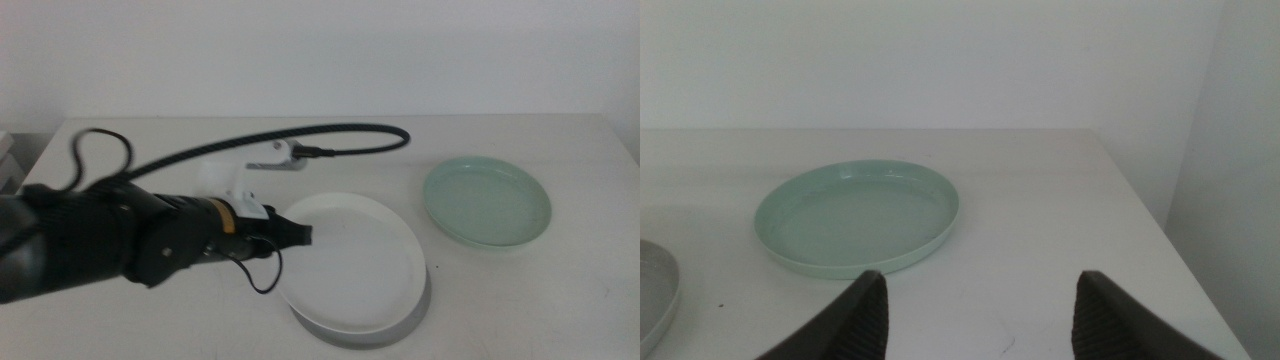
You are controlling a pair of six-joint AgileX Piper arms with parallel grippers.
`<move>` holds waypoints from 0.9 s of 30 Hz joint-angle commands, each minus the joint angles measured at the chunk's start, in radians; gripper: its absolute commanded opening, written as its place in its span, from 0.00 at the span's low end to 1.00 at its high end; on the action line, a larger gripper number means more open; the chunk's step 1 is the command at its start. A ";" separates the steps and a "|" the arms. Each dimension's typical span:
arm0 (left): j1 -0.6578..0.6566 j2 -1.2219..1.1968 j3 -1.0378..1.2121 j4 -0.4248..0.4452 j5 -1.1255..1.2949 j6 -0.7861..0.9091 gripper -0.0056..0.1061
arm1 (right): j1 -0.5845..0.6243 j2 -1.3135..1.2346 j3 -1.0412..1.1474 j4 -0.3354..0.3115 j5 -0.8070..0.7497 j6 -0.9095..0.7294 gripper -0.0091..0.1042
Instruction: Stack the three bowls on top of each other.
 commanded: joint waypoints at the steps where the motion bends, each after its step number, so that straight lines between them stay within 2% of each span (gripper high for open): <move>1: -0.021 0.003 -0.022 -0.007 -0.107 -0.038 0.05 | -0.006 -0.027 -0.007 -0.014 -0.077 -0.007 0.50; 8: -0.027 0.083 -0.022 0.000 -0.172 -0.077 0.07 | -0.006 -0.027 -0.007 -0.014 -0.077 -0.007 0.50; 11: -0.027 0.082 -0.022 0.000 -0.180 -0.070 0.17 | -0.006 -0.027 -0.007 -0.014 -0.077 -0.007 0.50; 14: -0.027 0.069 -0.022 0.009 -0.174 -0.070 0.39 | -0.006 -0.027 -0.007 -0.014 -0.077 -0.007 0.50; 19: -0.026 -0.045 -0.022 0.086 -0.057 -0.061 0.93 | -0.006 -0.027 -0.007 -0.014 -0.077 -0.007 0.50; 20: -0.025 -0.078 -0.022 0.104 -0.034 -0.052 0.99 | -0.006 -0.027 -0.007 -0.014 -0.077 -0.007 0.50; 23: -0.026 -0.239 -0.022 0.144 0.063 0.000 0.99 | -0.006 -0.027 -0.007 -0.014 -0.077 -0.007 0.50; 27: -0.026 -0.493 -0.022 0.136 0.232 0.162 0.99 | -0.006 -0.027 -0.007 -0.014 -0.077 -0.007 0.50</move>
